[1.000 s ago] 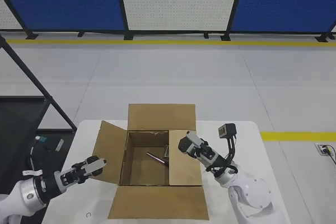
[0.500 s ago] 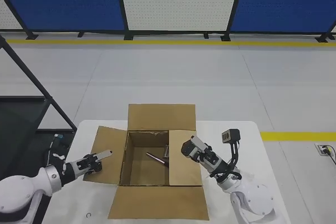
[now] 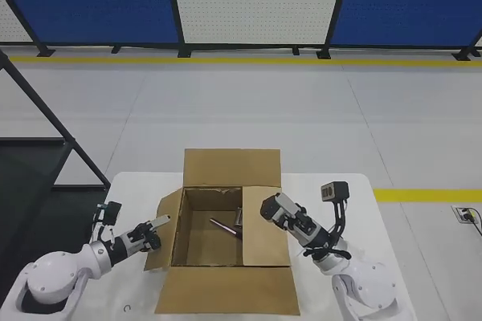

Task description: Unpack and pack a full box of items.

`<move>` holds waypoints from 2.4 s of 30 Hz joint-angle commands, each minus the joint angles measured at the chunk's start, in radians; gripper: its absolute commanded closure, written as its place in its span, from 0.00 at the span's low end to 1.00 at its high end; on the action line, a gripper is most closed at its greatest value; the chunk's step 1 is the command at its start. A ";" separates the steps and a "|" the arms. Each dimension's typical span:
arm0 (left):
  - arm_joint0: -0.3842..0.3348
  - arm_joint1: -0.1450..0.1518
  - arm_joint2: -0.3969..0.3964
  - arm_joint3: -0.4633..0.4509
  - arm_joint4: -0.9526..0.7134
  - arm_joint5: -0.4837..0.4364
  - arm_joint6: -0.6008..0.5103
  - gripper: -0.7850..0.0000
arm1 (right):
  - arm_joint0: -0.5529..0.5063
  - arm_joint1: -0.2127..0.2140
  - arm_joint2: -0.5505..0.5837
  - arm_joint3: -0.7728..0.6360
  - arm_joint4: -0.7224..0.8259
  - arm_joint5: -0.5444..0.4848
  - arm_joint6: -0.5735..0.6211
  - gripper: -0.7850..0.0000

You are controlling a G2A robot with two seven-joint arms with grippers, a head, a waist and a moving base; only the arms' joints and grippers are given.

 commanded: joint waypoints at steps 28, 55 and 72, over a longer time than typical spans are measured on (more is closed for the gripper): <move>0.084 0.040 -0.218 -0.209 0.045 0.027 -0.032 0.00 | 0.031 0.021 -0.024 0.021 0.018 0.001 -0.002 0.00; -0.395 0.041 0.183 -0.147 -0.132 0.041 -0.341 0.00 | -0.069 0.044 0.014 -0.026 0.046 -0.062 -0.049 0.00; -0.482 0.020 0.319 -0.085 -0.104 0.057 -0.353 0.00 | -0.087 0.049 0.019 -0.048 0.042 -0.052 -0.070 0.00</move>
